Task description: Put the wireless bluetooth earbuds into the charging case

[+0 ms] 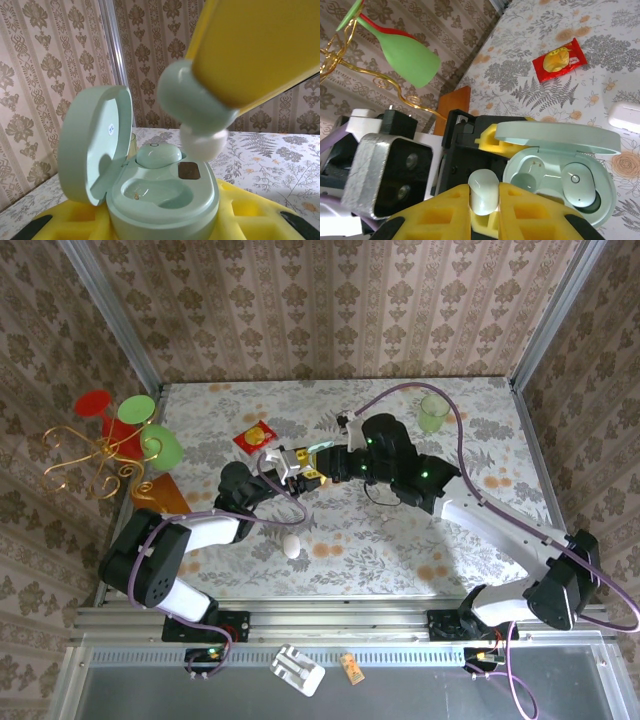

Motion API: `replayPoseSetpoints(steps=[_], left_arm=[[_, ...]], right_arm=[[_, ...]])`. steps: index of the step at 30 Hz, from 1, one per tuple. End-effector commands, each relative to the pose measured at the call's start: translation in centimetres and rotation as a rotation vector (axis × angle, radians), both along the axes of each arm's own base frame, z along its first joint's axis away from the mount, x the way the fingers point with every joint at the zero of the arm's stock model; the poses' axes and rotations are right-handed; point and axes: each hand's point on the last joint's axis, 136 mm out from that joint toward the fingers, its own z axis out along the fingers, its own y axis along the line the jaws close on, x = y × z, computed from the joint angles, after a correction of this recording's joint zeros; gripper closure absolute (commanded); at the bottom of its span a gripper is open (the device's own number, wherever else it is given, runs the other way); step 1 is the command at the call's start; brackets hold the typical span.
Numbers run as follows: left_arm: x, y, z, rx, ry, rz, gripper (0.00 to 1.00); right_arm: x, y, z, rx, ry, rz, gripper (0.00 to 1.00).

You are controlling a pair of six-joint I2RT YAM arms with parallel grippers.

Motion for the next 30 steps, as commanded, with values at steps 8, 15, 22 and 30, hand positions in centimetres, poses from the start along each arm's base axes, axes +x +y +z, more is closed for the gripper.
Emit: replayPoseSetpoints(steps=[8,15,22,30], left_arm=[[0.1,-0.4,1.6,-0.024,-0.08,0.005,0.91],[0.1,-0.3,1.5,-0.022,-0.084,0.009,0.91],[0.4,-0.1,1.4,-0.02,-0.084,0.025,0.91],[0.4,-0.2,1.4,-0.02,-0.083,0.023,0.91]], right_arm=[[1.5,0.3,-0.9,-0.062,-0.01,-0.038,0.83],[1.5,0.7,-2.1,-0.074,0.028,-0.023,0.83],[0.8,0.0,-2.1,-0.072,0.037,-0.032,0.82],[0.2,-0.1,-2.8,-0.057,0.077,-0.029,0.82]])
